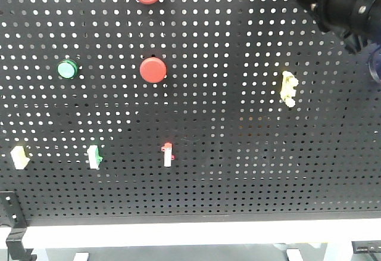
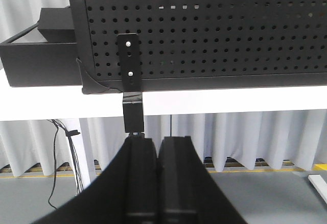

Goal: Rotate knob clockwise with right arm

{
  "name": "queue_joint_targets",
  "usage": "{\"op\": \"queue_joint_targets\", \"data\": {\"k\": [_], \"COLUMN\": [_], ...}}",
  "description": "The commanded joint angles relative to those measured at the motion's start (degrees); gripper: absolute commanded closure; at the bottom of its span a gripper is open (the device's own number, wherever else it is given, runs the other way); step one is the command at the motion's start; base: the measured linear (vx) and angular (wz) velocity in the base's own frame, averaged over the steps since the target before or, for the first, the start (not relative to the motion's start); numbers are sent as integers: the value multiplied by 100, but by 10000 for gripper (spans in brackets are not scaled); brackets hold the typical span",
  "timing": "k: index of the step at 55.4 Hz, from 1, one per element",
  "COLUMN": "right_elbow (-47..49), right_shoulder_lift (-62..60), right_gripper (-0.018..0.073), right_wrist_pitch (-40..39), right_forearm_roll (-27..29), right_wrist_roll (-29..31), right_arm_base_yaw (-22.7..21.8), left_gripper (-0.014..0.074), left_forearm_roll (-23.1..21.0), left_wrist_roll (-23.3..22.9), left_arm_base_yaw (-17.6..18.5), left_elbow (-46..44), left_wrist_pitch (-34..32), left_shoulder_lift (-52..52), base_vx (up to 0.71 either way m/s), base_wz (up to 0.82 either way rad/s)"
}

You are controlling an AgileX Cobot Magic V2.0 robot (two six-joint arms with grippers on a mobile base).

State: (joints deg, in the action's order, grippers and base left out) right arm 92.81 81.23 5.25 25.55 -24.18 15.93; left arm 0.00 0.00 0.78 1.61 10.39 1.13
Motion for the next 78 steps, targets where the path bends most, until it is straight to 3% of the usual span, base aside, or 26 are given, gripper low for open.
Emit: {"op": "queue_joint_targets", "data": {"k": [1,7,12,19,30,39,55,78], "right_elbow": [285,285,285,285,218,-582,-2821,-4218], "right_shoulder_lift": [-290,-343,-483,-771,-1367,-2213,-3800,-4630], "right_gripper": [174,154,155,155,155,155,155,155], "right_wrist_pitch": [-1120,-992,-329,719,1505,1592,1486,1525], "right_forearm_roll": [48,136,-18,-515,-1523,-2058,-2058,-2058], "right_wrist_roll": [59,-22,110,396,401,200,207,235], "right_arm_base_yaw": [4,4,-1,-1,-1,-1,-1,-1], "left_gripper": [603,603,603,603,603,603,603,603], "left_forearm_roll": [-39,-39,-39,-39,-39,-39,-39,-39], "left_wrist_roll": [0,0,0,0,0,0,0,0], "left_arm_base_yaw": [19,19,19,19,19,19,19,19], "left_elbow": [150,150,150,150,150,150,150,150], "left_wrist_pitch": [-468,-468,-468,-468,-468,-468,-468,-468], "left_shoulder_lift": [46,46,46,46,46,46,46,46], "base_vx": [0,0,0,0,0,0,0,0], "base_wz": [0,0,0,0,0,0,0,0]}}
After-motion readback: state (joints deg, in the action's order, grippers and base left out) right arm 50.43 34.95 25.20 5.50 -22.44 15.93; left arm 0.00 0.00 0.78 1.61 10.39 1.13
